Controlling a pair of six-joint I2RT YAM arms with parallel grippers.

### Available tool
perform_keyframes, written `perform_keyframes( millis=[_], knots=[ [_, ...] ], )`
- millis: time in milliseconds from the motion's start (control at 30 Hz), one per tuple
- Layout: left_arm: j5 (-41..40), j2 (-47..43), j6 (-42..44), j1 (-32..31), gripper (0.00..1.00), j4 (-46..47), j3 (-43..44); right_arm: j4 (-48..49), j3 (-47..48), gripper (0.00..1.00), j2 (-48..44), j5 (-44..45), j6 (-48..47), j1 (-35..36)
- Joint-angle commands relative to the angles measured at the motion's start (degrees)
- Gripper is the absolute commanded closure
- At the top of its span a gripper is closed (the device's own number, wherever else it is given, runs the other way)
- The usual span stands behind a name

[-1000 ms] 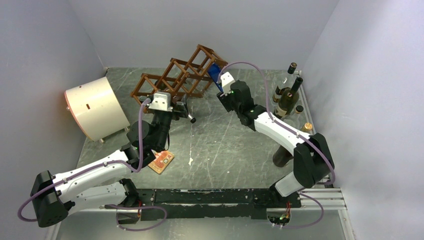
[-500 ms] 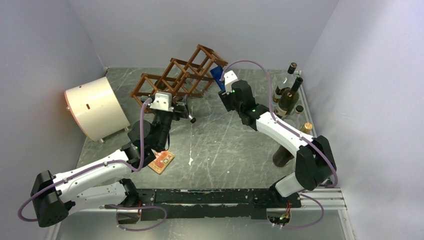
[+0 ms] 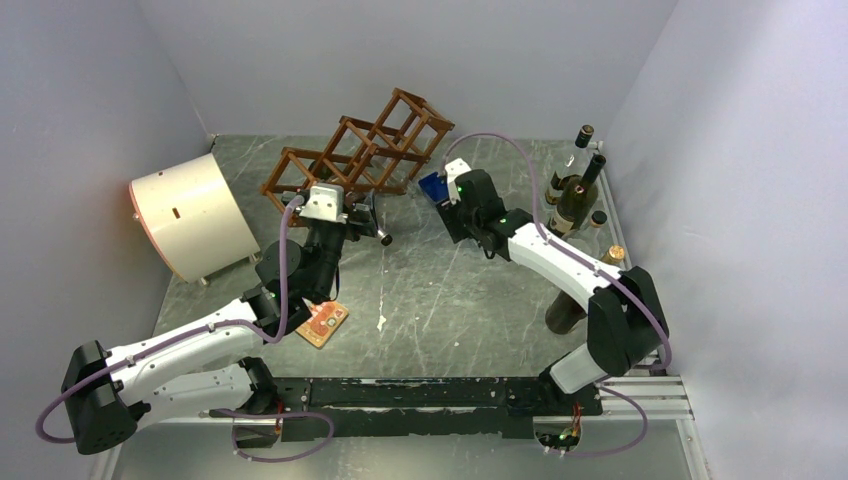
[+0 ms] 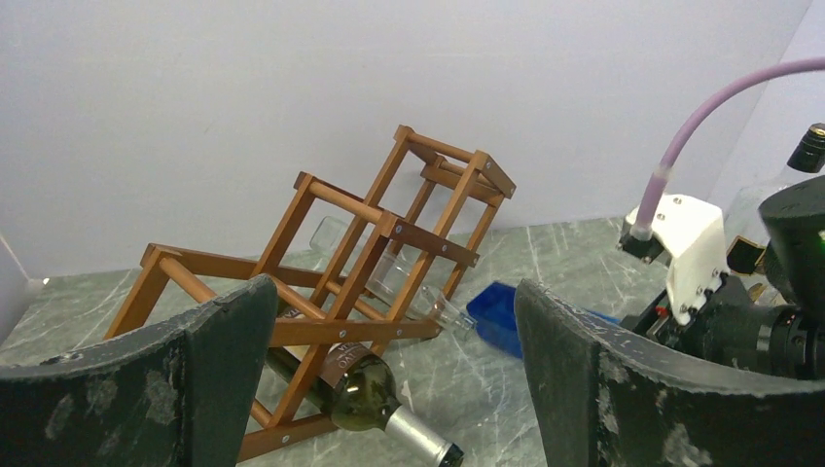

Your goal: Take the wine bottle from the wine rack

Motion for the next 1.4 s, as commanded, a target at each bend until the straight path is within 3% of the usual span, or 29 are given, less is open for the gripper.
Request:
perform_keyframes(
  millis=[0,633,1067,1267,1367],
  knots=[
    [0.8,0.0,-0.4,0.3,0.05,0.5,2.0,4.6,2.2,1.00,-1.4,-1.2,3.0,0.3],
    [8.7,3.4,-2.1,0.3,0.04,-2.6,3.4,-13.8,4.8,1.00,-9.9,-2.2,13.9,-1.0],
    [38.1,5.3,0.6,0.1,0.08,-3.9,2.9,-27.6,11.1,1.00,-14.6,-8.6,20.2,-1.9],
    [53.7,5.7,9.3,-1.9,0.07,-2.1,-0.8,-30.8,13.3,1.00,-16.3,-13.4,20.3,-1.9],
    [56.3,7.2,15.2,-4.1,0.05,-6.1,-1.0,-31.7,13.6,1.00,-17.1,-17.1,19.9,-1.9]
  ],
)
